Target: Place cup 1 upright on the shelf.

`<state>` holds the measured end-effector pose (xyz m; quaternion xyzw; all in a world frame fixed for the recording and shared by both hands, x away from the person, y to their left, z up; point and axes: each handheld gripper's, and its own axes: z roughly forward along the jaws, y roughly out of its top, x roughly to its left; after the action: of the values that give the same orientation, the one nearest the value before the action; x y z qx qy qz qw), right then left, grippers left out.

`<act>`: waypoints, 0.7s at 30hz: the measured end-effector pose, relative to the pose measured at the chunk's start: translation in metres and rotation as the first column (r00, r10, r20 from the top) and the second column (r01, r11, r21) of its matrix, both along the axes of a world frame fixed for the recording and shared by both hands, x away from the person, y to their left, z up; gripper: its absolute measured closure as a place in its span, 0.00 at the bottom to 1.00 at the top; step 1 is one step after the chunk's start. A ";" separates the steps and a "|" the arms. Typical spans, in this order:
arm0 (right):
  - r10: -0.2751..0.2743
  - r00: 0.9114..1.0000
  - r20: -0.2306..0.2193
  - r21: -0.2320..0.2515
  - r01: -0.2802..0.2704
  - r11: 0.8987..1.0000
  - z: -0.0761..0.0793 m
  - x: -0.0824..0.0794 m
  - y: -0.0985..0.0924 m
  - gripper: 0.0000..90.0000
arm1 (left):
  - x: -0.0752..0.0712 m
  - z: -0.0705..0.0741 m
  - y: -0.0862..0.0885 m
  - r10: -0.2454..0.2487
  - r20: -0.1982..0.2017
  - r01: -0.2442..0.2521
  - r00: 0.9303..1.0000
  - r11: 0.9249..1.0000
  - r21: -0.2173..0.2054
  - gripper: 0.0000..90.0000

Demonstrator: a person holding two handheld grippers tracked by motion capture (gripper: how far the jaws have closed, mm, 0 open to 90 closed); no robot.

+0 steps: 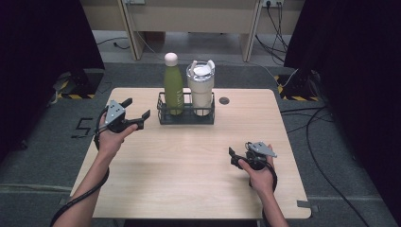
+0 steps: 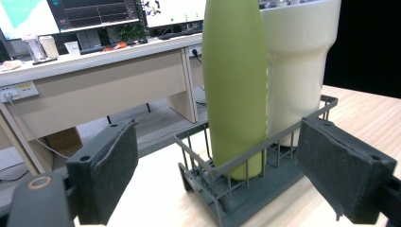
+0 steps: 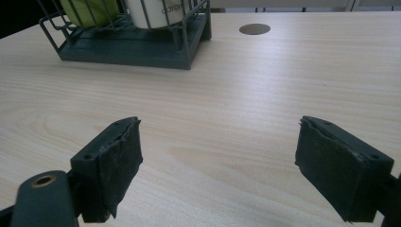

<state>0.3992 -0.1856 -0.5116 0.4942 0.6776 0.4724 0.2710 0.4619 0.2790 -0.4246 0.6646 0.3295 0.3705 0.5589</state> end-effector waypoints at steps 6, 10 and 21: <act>0.002 1.000 -0.002 -0.001 -0.002 1.000 -0.001 0.000 0.000 0.17 | -0.009 -0.007 0.008 0.012 -0.008 -0.012 1.000 1.000 0.001 0.15; 0.002 1.000 0.003 -0.004 -0.002 1.000 -0.001 0.000 -0.001 0.17 | -0.015 -0.011 0.012 0.018 -0.011 -0.018 1.000 1.000 -0.001 0.15; -0.022 1.000 0.002 0.015 0.022 1.000 0.000 -0.002 -0.009 0.17 | -0.030 -0.016 0.021 0.026 -0.012 -0.026 1.000 1.000 -0.008 0.15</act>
<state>0.3971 -0.1949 -0.5118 0.5031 0.6682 0.4752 0.2730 0.4323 0.3005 -0.4411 0.6603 0.3427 0.3726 0.5548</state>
